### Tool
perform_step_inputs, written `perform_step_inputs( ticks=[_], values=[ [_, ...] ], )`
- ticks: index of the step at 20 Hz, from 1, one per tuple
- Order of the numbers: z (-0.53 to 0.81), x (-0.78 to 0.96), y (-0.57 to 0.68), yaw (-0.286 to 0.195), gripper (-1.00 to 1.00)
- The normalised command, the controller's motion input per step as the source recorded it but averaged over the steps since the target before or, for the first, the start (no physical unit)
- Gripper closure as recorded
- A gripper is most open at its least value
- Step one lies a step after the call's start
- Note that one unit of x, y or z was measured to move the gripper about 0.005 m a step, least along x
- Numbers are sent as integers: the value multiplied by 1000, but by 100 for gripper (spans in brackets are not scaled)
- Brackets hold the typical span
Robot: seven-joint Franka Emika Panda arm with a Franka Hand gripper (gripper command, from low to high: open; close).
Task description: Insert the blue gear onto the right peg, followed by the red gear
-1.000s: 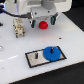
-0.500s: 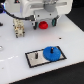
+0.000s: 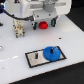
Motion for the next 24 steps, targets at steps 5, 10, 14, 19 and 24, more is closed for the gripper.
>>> perform_step_inputs(
  ticks=[5, 10, 14, 19, 24],
  values=[
    [-2, -155, 10, 0, 100],
    [413, 248, -6, 0, 100],
    [451, 593, -127, 0, 100],
    [411, 766, -243, 0, 100],
    [403, 839, -207, 0, 100]
  ],
)
